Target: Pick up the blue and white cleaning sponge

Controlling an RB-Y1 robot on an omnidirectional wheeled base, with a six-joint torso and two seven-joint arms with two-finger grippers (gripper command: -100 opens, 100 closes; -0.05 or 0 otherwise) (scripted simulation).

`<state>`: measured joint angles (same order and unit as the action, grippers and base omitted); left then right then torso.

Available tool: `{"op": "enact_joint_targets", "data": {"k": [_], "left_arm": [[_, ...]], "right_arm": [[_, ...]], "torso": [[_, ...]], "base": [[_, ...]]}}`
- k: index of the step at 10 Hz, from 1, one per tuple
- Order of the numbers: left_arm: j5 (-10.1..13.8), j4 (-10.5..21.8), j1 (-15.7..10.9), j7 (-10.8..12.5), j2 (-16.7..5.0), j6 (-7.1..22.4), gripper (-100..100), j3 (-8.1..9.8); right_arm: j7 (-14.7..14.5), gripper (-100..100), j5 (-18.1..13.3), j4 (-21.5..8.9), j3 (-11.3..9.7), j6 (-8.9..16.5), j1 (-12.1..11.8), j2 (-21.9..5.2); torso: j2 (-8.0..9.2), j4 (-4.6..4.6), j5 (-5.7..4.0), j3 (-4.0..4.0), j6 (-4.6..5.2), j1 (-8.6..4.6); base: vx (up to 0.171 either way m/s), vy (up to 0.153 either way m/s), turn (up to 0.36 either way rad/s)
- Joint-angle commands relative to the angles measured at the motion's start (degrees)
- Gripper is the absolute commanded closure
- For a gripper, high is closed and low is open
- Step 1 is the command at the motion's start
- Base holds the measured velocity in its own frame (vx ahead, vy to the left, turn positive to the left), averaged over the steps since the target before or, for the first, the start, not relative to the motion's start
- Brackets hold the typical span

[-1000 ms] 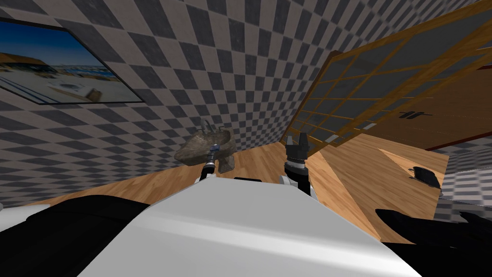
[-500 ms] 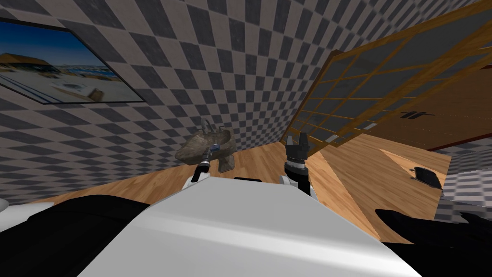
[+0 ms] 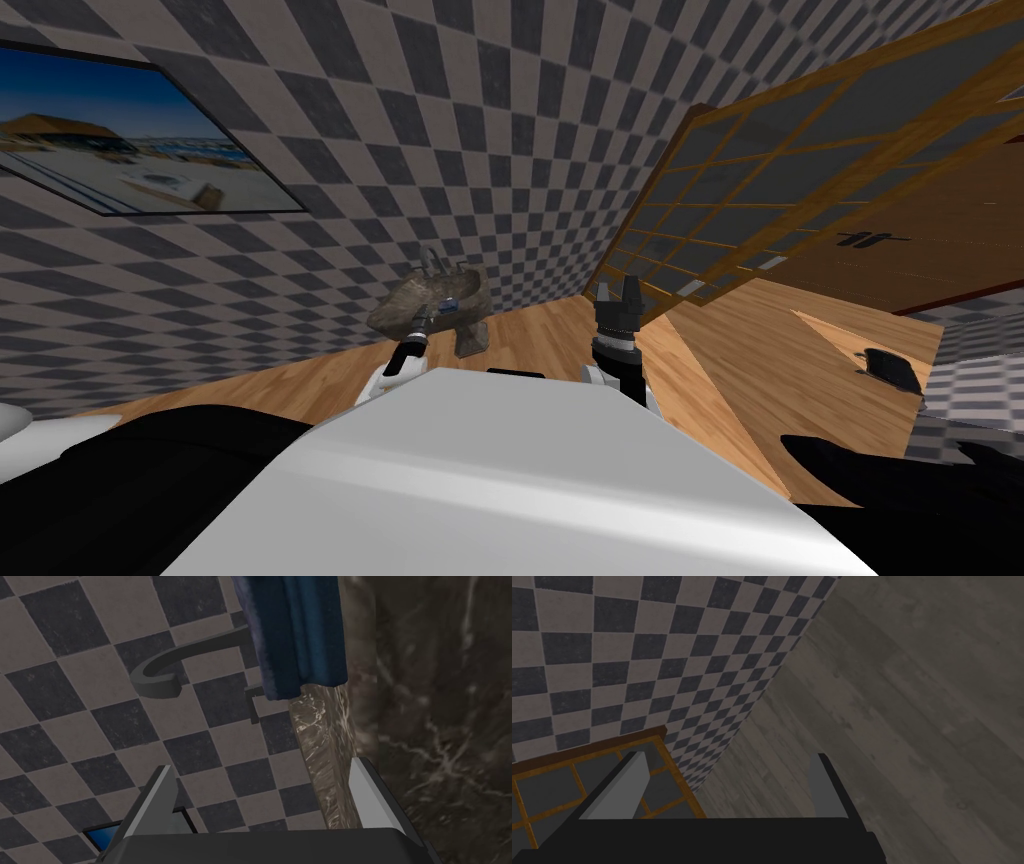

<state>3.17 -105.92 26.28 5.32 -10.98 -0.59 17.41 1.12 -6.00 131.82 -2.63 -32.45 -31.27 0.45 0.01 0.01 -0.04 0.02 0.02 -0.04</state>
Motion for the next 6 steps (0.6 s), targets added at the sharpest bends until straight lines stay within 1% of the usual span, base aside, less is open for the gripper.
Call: {"op": "enact_joint_targets", "data": {"k": [1, 2, 3, 4, 5, 6], "left_arm": [[0.5, -0.6, -0.1, 0.7, -0.8, 2.3, -100, 0.47], [1.4, -2.1, 0.1, 1.8, -2.2, 4.3, -100, 1.36], [1.4, -2.1, 0.1, 1.8, -2.2, 5.2, -100, 1.36], [2.4, -3.7, 0.3, 3.0, -3.6, 7.2, -100, 2.3], [2.4, -3.7, 0.3, 3.0, -3.6, 8.3, -100, 2.3], [3.5, -5.3, 0.6, 4.3, -5.0, 10.2, -100, 3.25]], "right_arm": [[0.0, 0, 0.0, 0.0, 0.0, 0.0, 0.0, 0.0], [0.0, 0, 0.0, 0.0, 0.0, 0.0, 0.0, 0.0], [0.0, 0, 0.0, 0.0, 0.0, 0.0, 0.0, 0.0], [0.0, 0, 0.0, 0.0, 0.0, 0.0, 0.0, 0.0], [0.0, 0, 0.0, 0.0, 0.0, 0.0, 0.0, 0.0], [0.0, 0, 0.0, 0.0, 0.0, 0.0, 0.0, 0.0]], "torso": [[0.0, 0.0, 0.0, 0.0, 0.0, 0.0], [-0.02, 0.0, 0.01, -0.01, 0.01, 0.0], [0.0, 0.0, 0.0, 0.0, 0.0, 0.0], [-0.02, 0.0, 0.01, -0.01, 0.01, -0.01], [0.0, 0.0, 0.0, 0.0, 0.01, -0.02], [-0.01, 0.0, 0.0, 0.0, 0.0, -0.03]], "base": [[-0.021, -0.01, 0.007], [-0.029, -0.01, 0.011], [-0.021, -0.01, 0.008], [-0.03, -0.017, 0.014], [-0.024, -0.016, 0.008], [-0.025, -0.017, 0.017]]}}
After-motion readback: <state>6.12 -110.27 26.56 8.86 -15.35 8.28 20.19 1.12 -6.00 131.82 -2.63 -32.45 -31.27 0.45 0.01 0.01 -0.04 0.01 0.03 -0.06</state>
